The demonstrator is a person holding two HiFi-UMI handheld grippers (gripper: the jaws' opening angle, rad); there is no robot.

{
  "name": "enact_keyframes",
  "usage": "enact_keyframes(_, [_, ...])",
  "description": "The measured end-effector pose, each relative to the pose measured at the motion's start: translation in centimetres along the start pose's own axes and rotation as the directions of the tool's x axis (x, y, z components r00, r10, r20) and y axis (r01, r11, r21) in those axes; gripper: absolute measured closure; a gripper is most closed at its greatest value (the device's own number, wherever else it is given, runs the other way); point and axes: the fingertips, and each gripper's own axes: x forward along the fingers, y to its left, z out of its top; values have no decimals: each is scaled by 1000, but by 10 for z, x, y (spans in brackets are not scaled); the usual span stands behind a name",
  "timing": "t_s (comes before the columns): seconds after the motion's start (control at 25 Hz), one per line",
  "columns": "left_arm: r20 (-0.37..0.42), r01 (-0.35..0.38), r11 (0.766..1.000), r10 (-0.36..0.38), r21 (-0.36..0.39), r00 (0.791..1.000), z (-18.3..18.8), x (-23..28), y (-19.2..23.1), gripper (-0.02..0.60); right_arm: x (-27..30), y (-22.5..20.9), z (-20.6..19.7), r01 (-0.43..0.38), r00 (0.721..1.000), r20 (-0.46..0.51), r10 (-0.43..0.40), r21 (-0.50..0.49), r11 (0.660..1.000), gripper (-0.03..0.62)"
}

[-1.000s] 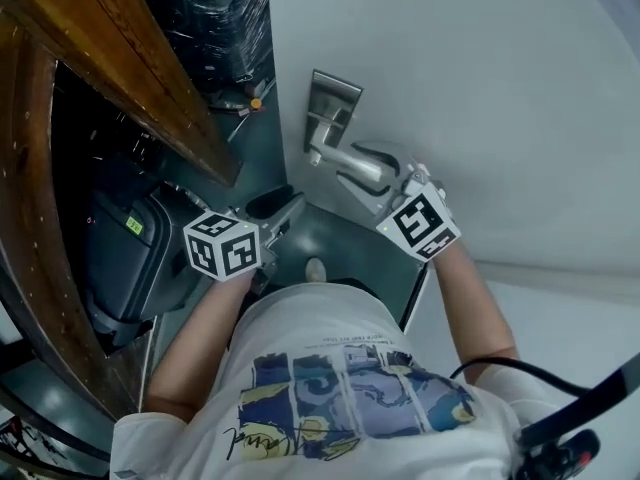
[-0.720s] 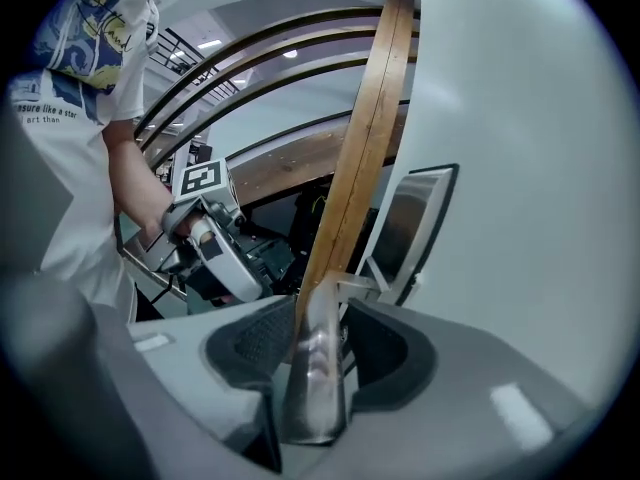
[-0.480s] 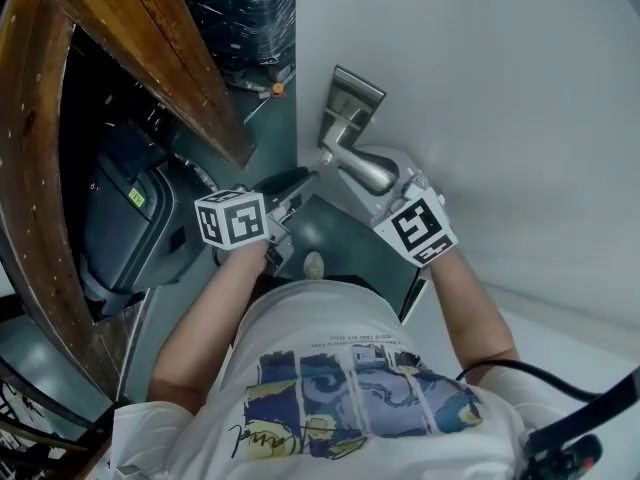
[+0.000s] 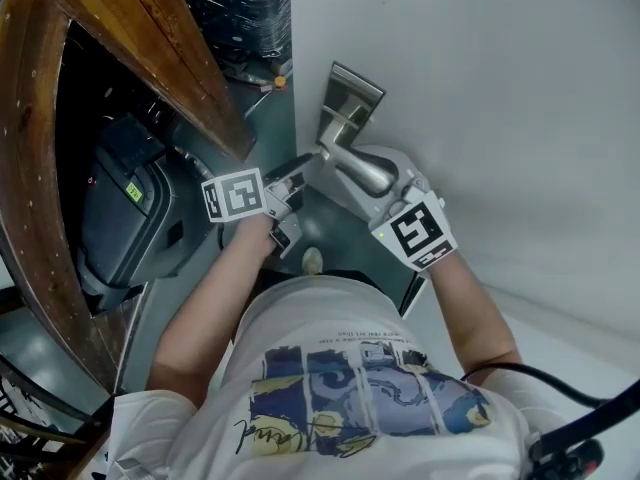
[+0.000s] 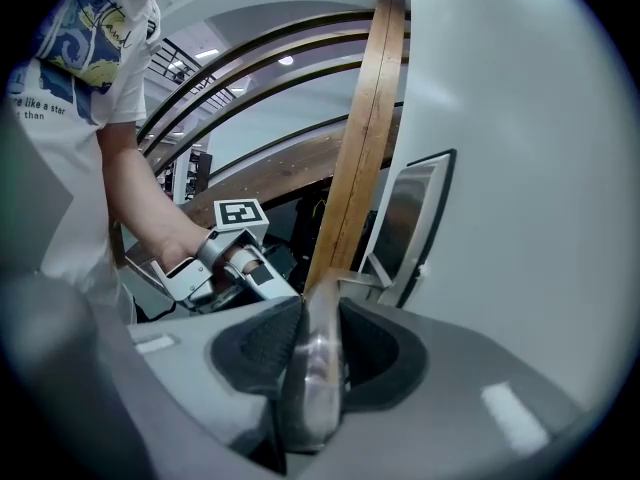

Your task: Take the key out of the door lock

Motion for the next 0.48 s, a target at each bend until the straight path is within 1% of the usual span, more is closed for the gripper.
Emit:
enact_keyframes(0.12, [21,52,995,-50,-89,999,-1,9,-1,422,0,1,1,-5,1000,2,5,1,1000,477])
enact_keyframes(0.24, [44,102,979,-96,-176,994,-3,16,-5,425,-1,1,1,-7,1000,2,7,1,1000,477])
enact_keyframes(0.32, [58,131,968,-121,-212,991,-2,19,-2,461,-1,2,1,-7,1000,0,7,4,1000,477])
enact_keyframes(0.44, [75,150,959,-136,-241,988,-1,22,4,503,0,1,1,-2,1000,-7,2,22,1000,477])
enact_keyframes(0.48, [86,164,950,-146,-265,985,-1,23,2,520,0,1,1,-1,1000,-7,1,22,1000,477])
